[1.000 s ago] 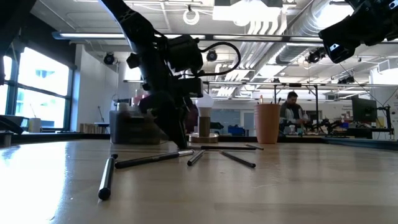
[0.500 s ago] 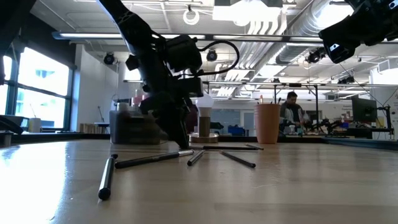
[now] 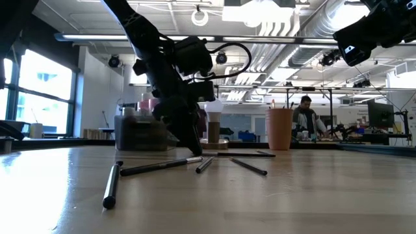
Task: Pick & Place Paint Supplies
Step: Put the silver paintbrush into the orange cup
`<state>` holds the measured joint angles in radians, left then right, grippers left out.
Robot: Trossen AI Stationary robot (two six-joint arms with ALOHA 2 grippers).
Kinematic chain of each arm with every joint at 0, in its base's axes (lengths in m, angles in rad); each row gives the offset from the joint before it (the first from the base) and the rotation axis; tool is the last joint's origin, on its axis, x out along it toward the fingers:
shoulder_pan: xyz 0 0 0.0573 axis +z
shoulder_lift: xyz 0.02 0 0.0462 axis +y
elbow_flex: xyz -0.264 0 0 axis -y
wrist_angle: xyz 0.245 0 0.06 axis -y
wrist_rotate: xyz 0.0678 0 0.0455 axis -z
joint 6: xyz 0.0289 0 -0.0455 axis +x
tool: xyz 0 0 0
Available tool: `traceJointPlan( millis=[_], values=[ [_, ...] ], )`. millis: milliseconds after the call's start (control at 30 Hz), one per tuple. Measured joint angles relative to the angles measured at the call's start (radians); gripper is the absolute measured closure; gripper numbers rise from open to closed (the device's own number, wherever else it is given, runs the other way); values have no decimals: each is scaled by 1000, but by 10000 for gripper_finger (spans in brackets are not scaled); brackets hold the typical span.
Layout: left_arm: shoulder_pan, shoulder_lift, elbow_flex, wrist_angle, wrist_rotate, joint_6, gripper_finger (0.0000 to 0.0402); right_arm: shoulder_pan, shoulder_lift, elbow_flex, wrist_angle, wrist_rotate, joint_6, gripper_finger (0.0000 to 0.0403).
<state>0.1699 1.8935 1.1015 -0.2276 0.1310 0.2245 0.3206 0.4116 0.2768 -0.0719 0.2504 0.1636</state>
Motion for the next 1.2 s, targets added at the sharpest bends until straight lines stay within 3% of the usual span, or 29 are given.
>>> traceJointPlan(
  millis=[333,767,1033,1200],
  values=[
    [0,0,2,-5,-7,-19,374,0,0,0,0,0,-3,401],
    [0,0,6,-21,-17,6,312,0,0,0,0,0,-3,401],
    [0,3,142,-324,-28,6,312,0,0,0,0,0,-3,401],
    [0,1,187,-323,-45,10,312,0,0,0,0,0,-3,401]
  ],
)
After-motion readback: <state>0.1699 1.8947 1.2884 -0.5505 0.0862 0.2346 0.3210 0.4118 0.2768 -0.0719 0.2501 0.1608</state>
